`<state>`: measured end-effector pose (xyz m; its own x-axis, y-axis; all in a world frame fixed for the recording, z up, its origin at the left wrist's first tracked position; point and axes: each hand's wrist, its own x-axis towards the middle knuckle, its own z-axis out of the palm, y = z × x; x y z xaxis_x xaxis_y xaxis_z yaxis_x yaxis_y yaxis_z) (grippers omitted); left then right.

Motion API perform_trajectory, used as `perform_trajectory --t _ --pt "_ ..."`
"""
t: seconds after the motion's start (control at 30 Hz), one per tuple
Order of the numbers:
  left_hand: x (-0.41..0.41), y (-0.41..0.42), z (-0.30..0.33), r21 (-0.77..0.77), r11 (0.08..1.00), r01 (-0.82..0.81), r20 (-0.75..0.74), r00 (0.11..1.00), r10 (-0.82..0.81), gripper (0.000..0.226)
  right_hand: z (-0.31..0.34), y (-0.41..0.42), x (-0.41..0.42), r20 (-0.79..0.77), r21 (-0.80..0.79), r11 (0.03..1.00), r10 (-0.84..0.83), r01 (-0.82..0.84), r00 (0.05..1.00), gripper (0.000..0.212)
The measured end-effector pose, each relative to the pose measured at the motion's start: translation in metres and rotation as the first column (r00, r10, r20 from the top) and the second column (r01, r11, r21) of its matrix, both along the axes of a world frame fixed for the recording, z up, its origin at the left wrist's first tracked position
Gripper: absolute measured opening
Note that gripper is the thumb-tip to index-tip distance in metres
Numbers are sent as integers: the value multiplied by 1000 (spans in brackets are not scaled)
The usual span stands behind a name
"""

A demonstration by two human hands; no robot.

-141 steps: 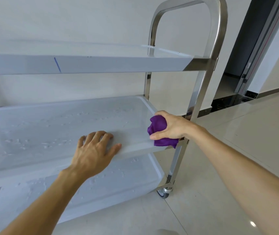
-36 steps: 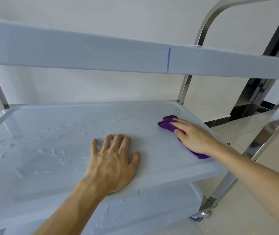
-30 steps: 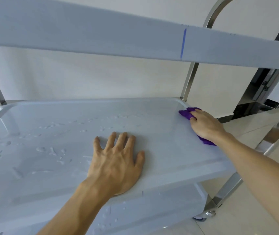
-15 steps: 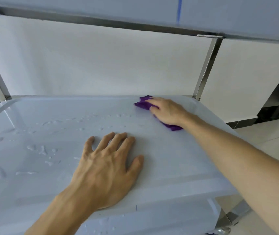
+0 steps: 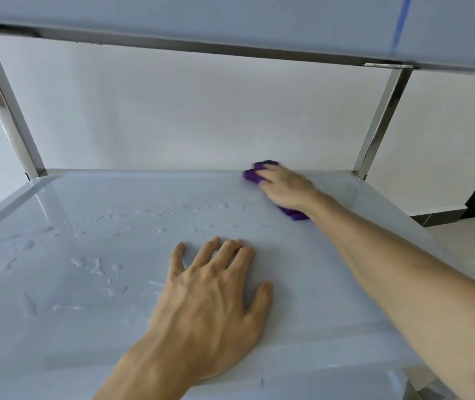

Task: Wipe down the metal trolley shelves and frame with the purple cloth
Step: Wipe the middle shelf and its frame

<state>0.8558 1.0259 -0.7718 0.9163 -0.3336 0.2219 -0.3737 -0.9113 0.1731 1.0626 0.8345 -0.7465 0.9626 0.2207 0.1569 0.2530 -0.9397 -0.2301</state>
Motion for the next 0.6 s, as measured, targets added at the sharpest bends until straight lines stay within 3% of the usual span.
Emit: perform_trajectory --t 0.1,0.2,0.47,0.6 --pt "2 3 1 30 1000 -4 -1 1000 4 65 -9 43 -28 -17 19 976 215 -215 976 48" --pt "3 4 -1 34 999 2 2 1000 -2 68 -13 31 -53 -7 77 963 258 -257 966 47" --pt "-1 -2 -2 32 999 43 -10 999 -43 79 -2 -62 -61 -8 83 984 -157 158 987 44" --pt "-3 -4 -1 62 997 48 8 999 -49 75 -5 -72 -60 -11 56 982 -181 182 983 41"
